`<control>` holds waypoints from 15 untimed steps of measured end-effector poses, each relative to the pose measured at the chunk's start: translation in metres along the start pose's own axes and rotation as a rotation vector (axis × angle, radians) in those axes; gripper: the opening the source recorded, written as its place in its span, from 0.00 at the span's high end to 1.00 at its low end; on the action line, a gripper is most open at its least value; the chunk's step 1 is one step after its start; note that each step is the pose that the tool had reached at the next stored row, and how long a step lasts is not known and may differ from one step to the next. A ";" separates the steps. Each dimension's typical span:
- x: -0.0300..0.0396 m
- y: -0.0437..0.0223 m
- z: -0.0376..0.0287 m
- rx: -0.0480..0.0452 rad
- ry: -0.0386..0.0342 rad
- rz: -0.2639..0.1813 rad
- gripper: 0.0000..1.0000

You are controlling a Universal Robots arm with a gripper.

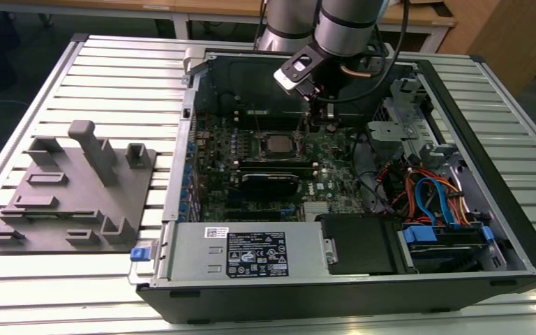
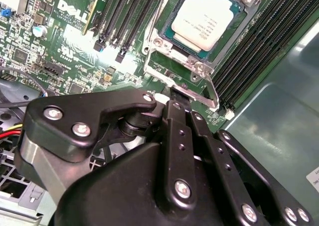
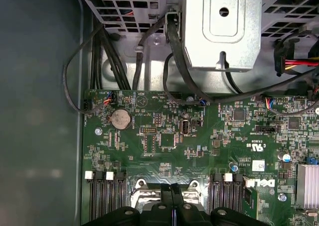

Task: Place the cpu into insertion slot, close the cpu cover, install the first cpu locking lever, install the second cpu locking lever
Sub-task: 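Close the cpu cover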

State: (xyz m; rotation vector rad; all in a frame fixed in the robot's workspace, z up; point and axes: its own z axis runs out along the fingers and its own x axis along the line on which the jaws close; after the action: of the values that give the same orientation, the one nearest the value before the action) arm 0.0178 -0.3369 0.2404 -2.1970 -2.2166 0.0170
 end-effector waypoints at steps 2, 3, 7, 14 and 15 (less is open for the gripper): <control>0.0000 -0.0013 0.0000 0.0000 0.0000 0.000 0.90; 0.0000 -0.0019 0.0000 0.0000 0.0000 0.000 0.90; 0.0000 -0.0047 0.0001 0.0000 0.0000 0.000 0.90; 0.0001 -0.0103 0.0002 0.0000 0.0000 0.000 0.90; 0.0001 -0.0111 0.0003 0.0000 0.0001 0.000 0.90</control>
State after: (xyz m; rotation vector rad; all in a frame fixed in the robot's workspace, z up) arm 0.0067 -0.3369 0.2404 -2.1969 -2.2167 0.0169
